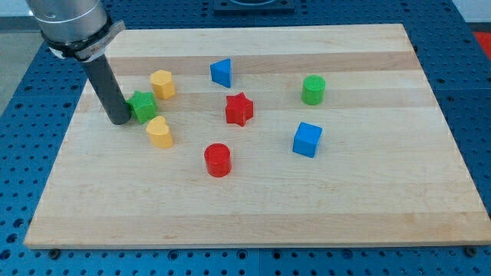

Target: Keep your hand left of the yellow heart

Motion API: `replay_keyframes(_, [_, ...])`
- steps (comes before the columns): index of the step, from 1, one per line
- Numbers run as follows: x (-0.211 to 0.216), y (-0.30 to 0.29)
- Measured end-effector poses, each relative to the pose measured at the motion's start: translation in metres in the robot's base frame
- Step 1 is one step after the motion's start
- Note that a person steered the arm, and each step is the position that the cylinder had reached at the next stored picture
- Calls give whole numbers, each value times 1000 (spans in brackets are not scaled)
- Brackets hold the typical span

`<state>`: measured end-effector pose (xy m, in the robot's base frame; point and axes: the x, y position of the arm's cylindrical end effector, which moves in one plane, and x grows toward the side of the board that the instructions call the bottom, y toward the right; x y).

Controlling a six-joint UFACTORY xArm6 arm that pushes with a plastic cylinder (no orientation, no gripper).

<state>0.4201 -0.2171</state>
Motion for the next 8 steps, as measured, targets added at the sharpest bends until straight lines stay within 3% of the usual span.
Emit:
replay_keyframes(1, [1, 4])
replay_keyframes(3, [71, 5])
replay_keyframes(4, [79, 40])
replay_keyframes(8, [31, 36])
